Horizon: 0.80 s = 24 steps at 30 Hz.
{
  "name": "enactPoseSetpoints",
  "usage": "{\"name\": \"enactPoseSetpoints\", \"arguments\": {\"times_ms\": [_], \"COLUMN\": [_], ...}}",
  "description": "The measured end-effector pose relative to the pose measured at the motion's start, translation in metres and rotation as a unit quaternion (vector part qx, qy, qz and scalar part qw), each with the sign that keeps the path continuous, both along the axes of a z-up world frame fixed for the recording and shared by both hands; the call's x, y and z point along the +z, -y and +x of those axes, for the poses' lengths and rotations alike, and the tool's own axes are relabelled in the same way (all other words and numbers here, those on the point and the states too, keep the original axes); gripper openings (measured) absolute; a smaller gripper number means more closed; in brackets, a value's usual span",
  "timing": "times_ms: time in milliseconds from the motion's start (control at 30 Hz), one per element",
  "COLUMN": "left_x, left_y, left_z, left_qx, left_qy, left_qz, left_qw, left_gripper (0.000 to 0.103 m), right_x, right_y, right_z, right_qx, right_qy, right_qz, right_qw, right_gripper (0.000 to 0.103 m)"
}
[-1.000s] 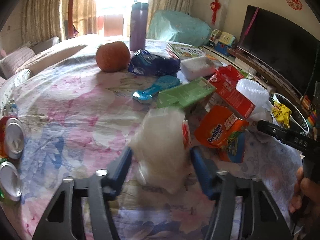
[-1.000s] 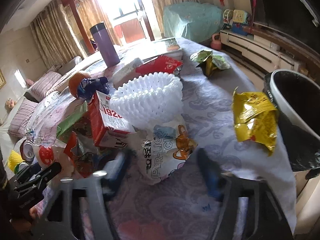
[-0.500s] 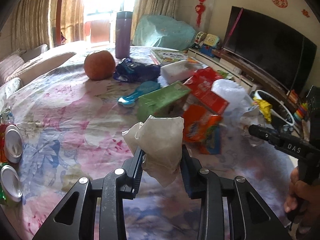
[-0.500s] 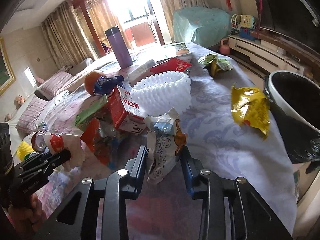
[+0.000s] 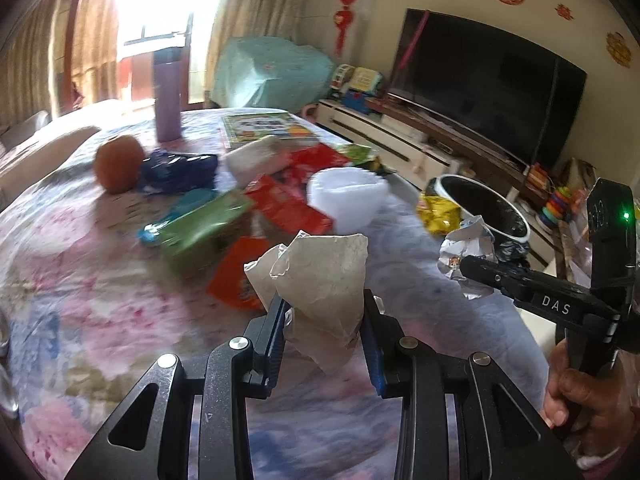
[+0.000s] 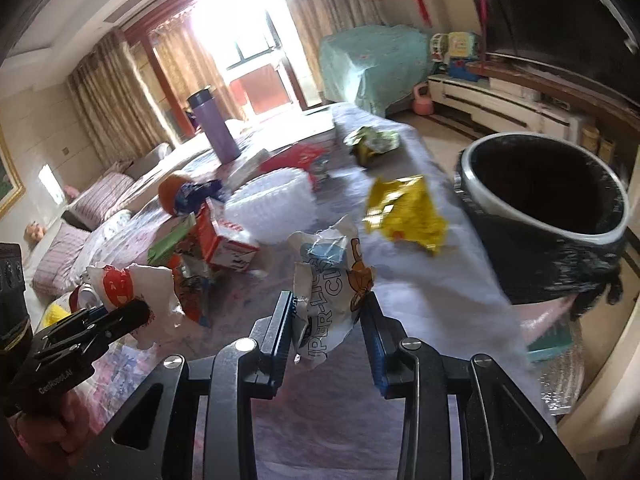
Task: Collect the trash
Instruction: 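Carry the bag and wrapper in both grippers over the black trash bin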
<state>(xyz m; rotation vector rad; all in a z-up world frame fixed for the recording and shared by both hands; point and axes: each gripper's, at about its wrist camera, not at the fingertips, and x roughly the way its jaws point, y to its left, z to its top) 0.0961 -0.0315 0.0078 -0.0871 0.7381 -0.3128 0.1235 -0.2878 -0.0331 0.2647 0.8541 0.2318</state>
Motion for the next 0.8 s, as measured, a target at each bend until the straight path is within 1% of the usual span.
{"name": "enactPoseSetpoints", "arguments": {"times_ms": [233,567,800], "left_x": [-0.001,-0.005,-0.009], "left_y": [0.028,0.080,0.111], "left_z": [0.020,0.058,0.082], "left_qx": [-0.036,-0.092,-0.116], "left_qy": [-0.013,-0.018,-0.019], "left_qz": [-0.002,0.014,0.020], "left_qw": [0.9993,0.9955,0.9929], "left_gripper": [0.033,0.033,0.033], "right_x": [0.006,0.013,0.018], "right_y": [0.033,0.088,0.117], "right_z": [-0.004,-0.008,-0.006], "right_qx": [-0.032,-0.087,-0.115], "right_qy": [0.005,0.011,0.014], "right_qz": [-0.005,-0.008,-0.010], "right_qw": [0.999,0.996,0.993], "right_gripper": [0.034,0.034,0.034]}}
